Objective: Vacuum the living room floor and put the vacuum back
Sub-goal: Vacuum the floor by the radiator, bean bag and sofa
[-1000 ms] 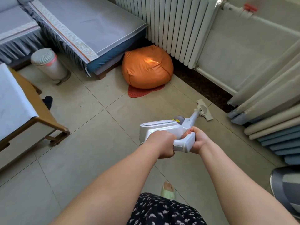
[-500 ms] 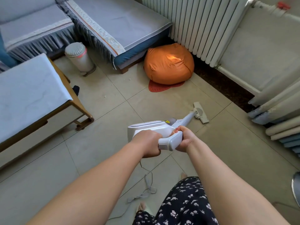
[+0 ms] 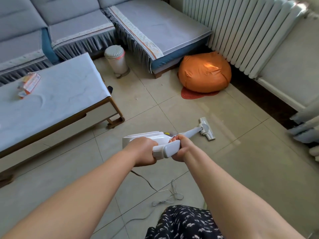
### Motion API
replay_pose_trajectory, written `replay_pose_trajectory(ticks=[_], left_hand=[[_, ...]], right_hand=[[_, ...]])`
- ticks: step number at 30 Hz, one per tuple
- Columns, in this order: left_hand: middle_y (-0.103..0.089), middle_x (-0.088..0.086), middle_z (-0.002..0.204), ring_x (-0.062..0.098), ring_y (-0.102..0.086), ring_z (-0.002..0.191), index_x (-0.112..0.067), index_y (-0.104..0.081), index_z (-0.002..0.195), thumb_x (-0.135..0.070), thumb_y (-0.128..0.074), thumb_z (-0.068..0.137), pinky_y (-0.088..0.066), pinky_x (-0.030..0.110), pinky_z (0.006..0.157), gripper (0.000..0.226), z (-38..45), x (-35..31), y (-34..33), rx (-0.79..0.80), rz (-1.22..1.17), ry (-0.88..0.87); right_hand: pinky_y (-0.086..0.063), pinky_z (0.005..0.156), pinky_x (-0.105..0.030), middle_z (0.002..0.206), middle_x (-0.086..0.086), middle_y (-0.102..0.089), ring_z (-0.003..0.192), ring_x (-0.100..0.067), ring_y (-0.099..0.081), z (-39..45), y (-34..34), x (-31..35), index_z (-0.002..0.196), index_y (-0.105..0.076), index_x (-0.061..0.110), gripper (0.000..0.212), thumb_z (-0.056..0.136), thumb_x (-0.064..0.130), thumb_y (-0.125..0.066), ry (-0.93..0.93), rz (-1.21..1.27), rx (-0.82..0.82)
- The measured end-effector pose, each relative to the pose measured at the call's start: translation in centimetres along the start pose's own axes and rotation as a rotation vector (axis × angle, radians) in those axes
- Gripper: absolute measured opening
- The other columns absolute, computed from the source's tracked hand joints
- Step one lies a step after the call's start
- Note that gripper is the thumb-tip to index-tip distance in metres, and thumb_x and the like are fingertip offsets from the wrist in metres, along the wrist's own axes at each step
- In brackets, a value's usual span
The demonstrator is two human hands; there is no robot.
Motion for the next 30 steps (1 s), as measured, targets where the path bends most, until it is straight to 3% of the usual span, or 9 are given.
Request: replay_pose_trajectory(ticks=[7, 11, 14, 18, 25, 30], left_hand=[[-0.067, -0.001, 0.093, 0.024, -0.059, 0.089, -0.023, -0.058, 0.086, -0.030, -0.054, 0.081, -0.039, 0.028, 0.064, 0.010, 1.1, -1.7, -0.7, -0.007, 0.048, -0.064], [-0.067, 0.001, 0.096, 0.026, -0.059, 0.091, -0.022, -0.057, 0.088, -0.029, -0.054, 0.081, -0.037, 0.027, 0.064, 0.010, 3.0, -4.4, -1.3, 0.004, 0.032, -0.090], [-0.067, 0.002, 0.098, 0.026, -0.059, 0.093, -0.023, -0.054, 0.085, -0.028, -0.054, 0.081, -0.035, 0.027, 0.065, 0.007, 5.1, -6.8, -1.7, 0.012, 0.008, -0.104], [-0.067, 0.002, 0.099, 0.027, -0.059, 0.093, -0.025, -0.049, 0.082, -0.028, -0.054, 0.081, -0.036, 0.028, 0.066, 0.006, 8.8, -10.0, -1.6, 0.024, -0.039, -0.098], [-0.066, 0.003, 0.100, 0.027, -0.058, 0.094, -0.025, -0.045, 0.083, -0.025, -0.053, 0.082, -0.034, 0.029, 0.066, 0.009, 16.5, -16.0, 0.5, 0.016, -0.049, -0.130], [-0.065, 0.004, 0.099, 0.027, -0.057, 0.092, -0.024, -0.045, 0.082, -0.024, -0.054, 0.082, -0.034, 0.029, 0.066, 0.009, 21.8, -19.5, 1.7, 0.027, -0.079, -0.140]], right_hand=[[-0.047, 0.041, -0.019, 0.060, 0.007, -0.051, 0.037, -0.011, -0.049, 0.2, 1.7, 1.2, 0.064, -0.051, 0.015, 0.016, 0.065, -0.001, -0.055, 0.055, 0.041, 0.003], [-0.047, 0.045, -0.018, 0.055, 0.005, -0.048, 0.039, -0.010, -0.048, 1.0, 3.9, 4.2, 0.064, -0.050, 0.014, 0.015, 0.075, 0.004, -0.051, 0.075, 0.030, -0.007], [-0.047, 0.043, -0.019, 0.053, 0.004, -0.047, 0.037, -0.011, -0.047, 1.5, 5.6, 7.1, 0.063, -0.048, 0.013, 0.015, 0.074, 0.003, -0.050, 0.086, 0.026, -0.002], [-0.046, 0.053, -0.019, 0.053, 0.004, -0.046, 0.043, -0.009, -0.046, 1.4, 7.5, 11.9, 0.061, -0.047, 0.012, 0.015, 0.072, 0.003, -0.051, 0.095, 0.012, 0.001], [-0.045, 0.043, -0.021, 0.053, 0.005, -0.045, 0.041, -0.009, -0.045, 1.3, 9.4, 21.8, 0.067, -0.046, 0.013, 0.014, 0.079, 0.006, -0.049, 0.117, 0.012, 0.032], [-0.045, 0.046, -0.019, 0.052, 0.004, -0.044, 0.042, -0.009, -0.044, 0.9, 10.5, 28.1, 0.067, -0.046, 0.013, 0.014, 0.079, 0.006, -0.048, 0.118, 0.037, 0.023]])
Point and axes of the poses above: each hand's wrist, its own z-axis towards the middle knuckle, its own y-axis out of the back of the hand, x = y × z, the point moved 8 cm from there along z, towards the middle knuckle
